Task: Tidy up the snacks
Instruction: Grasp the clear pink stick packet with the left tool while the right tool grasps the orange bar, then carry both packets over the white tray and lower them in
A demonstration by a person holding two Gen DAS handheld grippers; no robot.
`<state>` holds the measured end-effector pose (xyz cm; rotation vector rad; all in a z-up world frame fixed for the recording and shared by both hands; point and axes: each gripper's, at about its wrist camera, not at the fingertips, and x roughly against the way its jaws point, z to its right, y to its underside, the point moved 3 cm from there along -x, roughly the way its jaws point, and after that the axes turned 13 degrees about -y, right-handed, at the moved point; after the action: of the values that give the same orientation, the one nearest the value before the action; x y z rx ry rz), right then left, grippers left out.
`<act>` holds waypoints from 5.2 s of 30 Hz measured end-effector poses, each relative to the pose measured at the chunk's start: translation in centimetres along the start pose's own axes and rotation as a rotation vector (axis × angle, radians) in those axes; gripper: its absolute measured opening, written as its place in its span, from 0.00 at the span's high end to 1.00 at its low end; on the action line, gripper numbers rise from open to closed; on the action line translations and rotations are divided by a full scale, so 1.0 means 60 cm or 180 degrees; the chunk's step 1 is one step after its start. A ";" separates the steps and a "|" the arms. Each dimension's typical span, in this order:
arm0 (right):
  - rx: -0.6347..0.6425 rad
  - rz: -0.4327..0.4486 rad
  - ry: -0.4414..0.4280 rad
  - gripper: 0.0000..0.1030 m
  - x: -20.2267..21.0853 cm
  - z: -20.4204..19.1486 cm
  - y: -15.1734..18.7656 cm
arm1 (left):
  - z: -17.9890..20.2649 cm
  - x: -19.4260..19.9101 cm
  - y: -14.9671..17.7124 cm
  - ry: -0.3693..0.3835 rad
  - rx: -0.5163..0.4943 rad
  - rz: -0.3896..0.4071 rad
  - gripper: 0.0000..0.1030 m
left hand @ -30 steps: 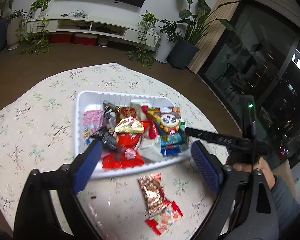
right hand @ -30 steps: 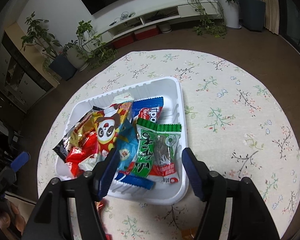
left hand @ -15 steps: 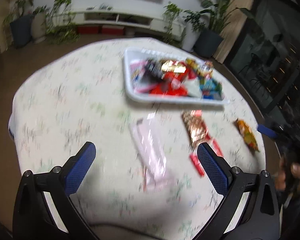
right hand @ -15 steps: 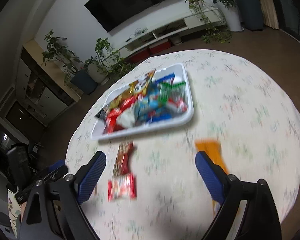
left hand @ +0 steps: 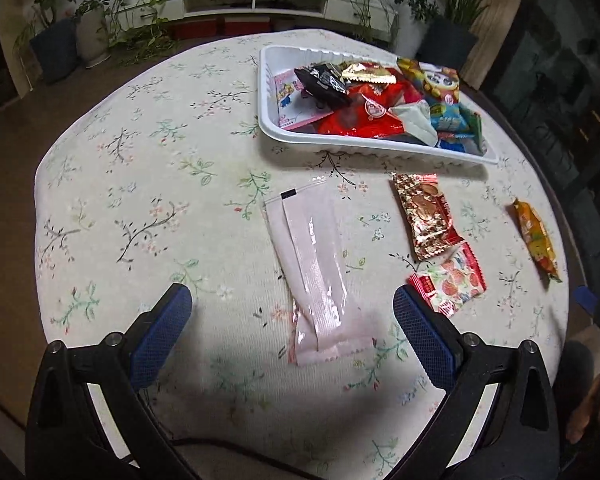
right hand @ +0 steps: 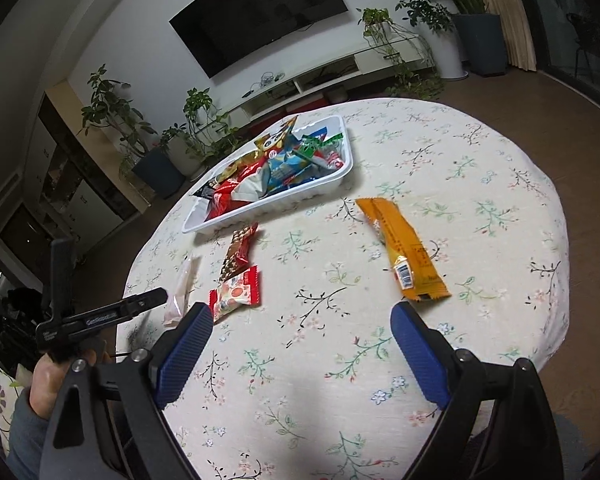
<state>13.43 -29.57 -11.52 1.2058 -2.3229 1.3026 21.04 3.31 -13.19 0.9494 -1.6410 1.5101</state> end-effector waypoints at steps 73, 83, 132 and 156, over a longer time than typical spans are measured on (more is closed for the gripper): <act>0.0837 -0.1440 0.0981 0.62 -0.144 0.087 -0.083 | 0.007 0.056 0.071 0.0857 -0.0143 0.0077 0.80; 0.0591 -0.1391 0.0726 0.83 -0.128 0.079 -0.078 | 0.001 0.063 0.068 0.0890 -0.0080 0.0116 0.80; 0.0075 -0.0783 -0.0142 0.85 -0.353 -0.081 -0.326 | 0.045 -0.060 -0.354 0.0900 -0.0012 0.0407 0.80; 0.0026 -0.0943 0.0202 0.84 -0.440 -0.041 -0.307 | 0.063 -0.174 -0.355 0.0780 -0.0055 0.0192 0.78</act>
<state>43.53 -18.06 -12.97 1.4238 -2.0027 1.2267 44.67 -0.94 -12.30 0.6805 -1.5146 1.5817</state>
